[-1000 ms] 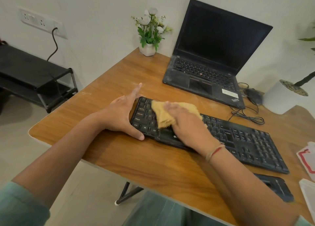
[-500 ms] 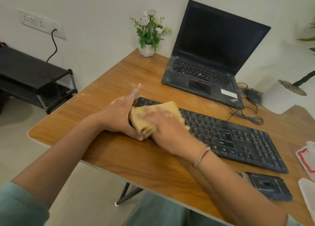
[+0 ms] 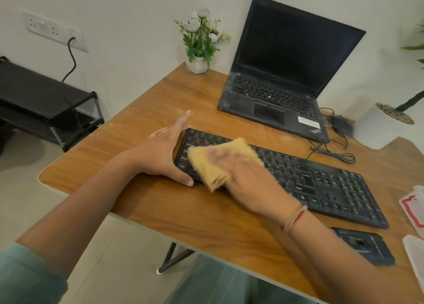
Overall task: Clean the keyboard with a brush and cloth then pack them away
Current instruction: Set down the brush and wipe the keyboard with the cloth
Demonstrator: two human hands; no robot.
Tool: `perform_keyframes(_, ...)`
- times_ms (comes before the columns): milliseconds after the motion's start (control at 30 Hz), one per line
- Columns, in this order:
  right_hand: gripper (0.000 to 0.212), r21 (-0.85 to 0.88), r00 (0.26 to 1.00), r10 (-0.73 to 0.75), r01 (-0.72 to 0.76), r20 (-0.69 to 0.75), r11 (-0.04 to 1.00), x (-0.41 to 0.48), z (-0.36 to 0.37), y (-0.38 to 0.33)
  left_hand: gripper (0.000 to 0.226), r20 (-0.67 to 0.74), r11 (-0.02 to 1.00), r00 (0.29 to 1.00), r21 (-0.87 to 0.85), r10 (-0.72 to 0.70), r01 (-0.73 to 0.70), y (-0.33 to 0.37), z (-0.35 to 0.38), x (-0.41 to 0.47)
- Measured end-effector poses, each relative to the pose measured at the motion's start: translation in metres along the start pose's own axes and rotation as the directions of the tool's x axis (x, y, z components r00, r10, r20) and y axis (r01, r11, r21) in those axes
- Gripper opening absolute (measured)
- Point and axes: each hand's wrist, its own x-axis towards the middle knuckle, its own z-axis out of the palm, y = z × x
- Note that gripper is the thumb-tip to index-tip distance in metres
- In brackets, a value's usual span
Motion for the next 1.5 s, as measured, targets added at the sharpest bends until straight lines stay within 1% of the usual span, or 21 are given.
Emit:
perform_keyframes(67,0.055,-0.02,0.985,0.166,-0.167,-0.042,0.986,0.01,-0.002,0.021,0.149,-0.001,1.0,1.0,0.001,-0.015,0.015,0.001,-0.001,-0.002)
perform_keyframes(100,0.056,-0.024,0.979,0.197,-0.199,-0.047,0.98,0.013,-0.003,0.021,0.15,-0.002,1.0,1.0,0.002,-0.018,0.018,0.002,-0.001,-0.002)
perform_keyframes(167,0.053,0.034,0.992,0.125,-0.124,-0.024,0.992,0.013,0.001,0.005,0.149,-0.002,1.0,1.0,0.003,-0.021,0.021,0.002,-0.001,-0.001)
perform_keyframes(267,0.049,0.069,0.991,-0.117,0.113,0.065,0.991,-0.007,0.006,-0.029,0.148,-0.015,1.0,1.0,0.014,0.011,-0.011,-0.001,0.0,0.001)
perform_keyframes(300,0.049,0.06,0.989,-0.129,0.125,0.071,0.99,-0.01,0.005,-0.027,0.148,-0.016,1.0,1.0,0.016,0.012,-0.012,-0.001,0.001,0.002)
perform_keyframes(433,0.052,0.02,0.992,0.125,-0.124,-0.021,0.992,0.008,-0.001,0.026,0.151,-0.013,1.0,1.0,0.009,-0.013,0.013,0.002,-0.001,0.0)
perform_keyframes(500,0.053,0.038,0.983,0.177,-0.176,-0.036,0.984,0.013,-0.004,0.032,0.151,-0.019,1.0,1.0,0.004,-0.01,0.01,0.003,-0.001,-0.002)
perform_keyframes(600,0.045,0.165,0.999,0.023,-0.027,0.027,0.986,0.001,0.001,0.0,0.149,-0.016,1.0,1.0,0.007,-0.014,0.014,0.002,-0.001,-0.001)
perform_keyframes(667,0.048,0.118,0.99,-0.12,0.111,0.073,0.987,-0.016,0.004,-0.017,0.148,-0.019,1.0,1.0,0.018,0.004,-0.004,0.002,0.0,0.0)
perform_keyframes(700,0.049,0.083,0.988,-0.135,0.129,0.077,0.988,-0.02,0.004,-0.013,0.148,-0.02,1.0,1.0,0.019,0.004,-0.004,0.002,0.0,0.0)
perform_keyframes(733,0.048,0.057,0.992,-0.095,0.091,0.08,0.994,-0.018,0.001,-0.001,0.148,-0.017,1.0,1.0,0.016,-0.003,0.003,0.002,0.0,0.0)
perform_keyframes(833,0.048,0.027,0.984,0.179,-0.178,-0.024,0.984,-0.003,-0.005,0.039,0.15,-0.012,1.0,1.0,0.004,-0.014,0.014,0.005,-0.001,-0.002)
perform_keyframes(900,0.049,0.019,0.971,0.239,-0.238,-0.029,0.971,0.001,-0.005,0.032,0.15,-0.012,1.0,1.0,0.0,-0.017,0.017,0.006,-0.002,-0.003)
perform_keyframes(967,0.05,0.088,0.993,0.118,-0.119,0.017,0.989,-0.006,0.004,0.004,0.147,-0.008,1.0,1.0,-0.003,-0.022,0.022,0.006,-0.002,-0.003)
perform_keyframes(1067,0.057,0.06,0.994,-0.102,0.099,0.048,0.993,-0.027,0.007,-0.025,0.145,-0.017,1.0,1.0,0.01,0.001,-0.001,0.003,0.0,-0.001)
perform_keyframes(1100,0.056,0.049,0.995,-0.087,0.085,0.047,0.995,-0.026,0.004,-0.016,0.146,-0.016,1.0,1.0,0.011,-0.005,0.006,0.003,0.001,-0.001)
perform_keyframes(1200,0.05,0.027,0.991,0.137,-0.137,0.001,0.99,-0.012,-0.005,0.027,0.15,-0.016,1.0,1.0,0.001,-0.018,0.018,0.004,0.0,-0.002)
perform_keyframes(1267,0.052,0.004,0.977,0.212,-0.212,-0.023,0.977,-0.007,-0.008,0.033,0.151,-0.017,1.0,1.0,-0.005,-0.018,0.018,0.005,0.0,-0.003)
perform_keyframes(1300,0.053,0.016,0.981,0.193,-0.193,-0.013,0.981,-0.008,-0.006,0.028,0.151,-0.017,1.0,1.0,-0.005,-0.023,0.023,0.005,-0.001,-0.003)
perform_keyframes(1433,0.046,0.074,0.996,-0.048,0.043,0.076,0.996,-0.032,0.001,-0.003,0.15,-0.02,1.0,1.0,0.004,-0.02,0.02,0.004,0.0,-0.002)
perform_keyframes(1500,0.046,0.039,0.998,0.028,-0.03,0.049,0.999,-0.032,-0.003,0.017,0.149,-0.016,1.0,1.0,0.006,-0.02,0.02,0.004,0.0,-0.001)
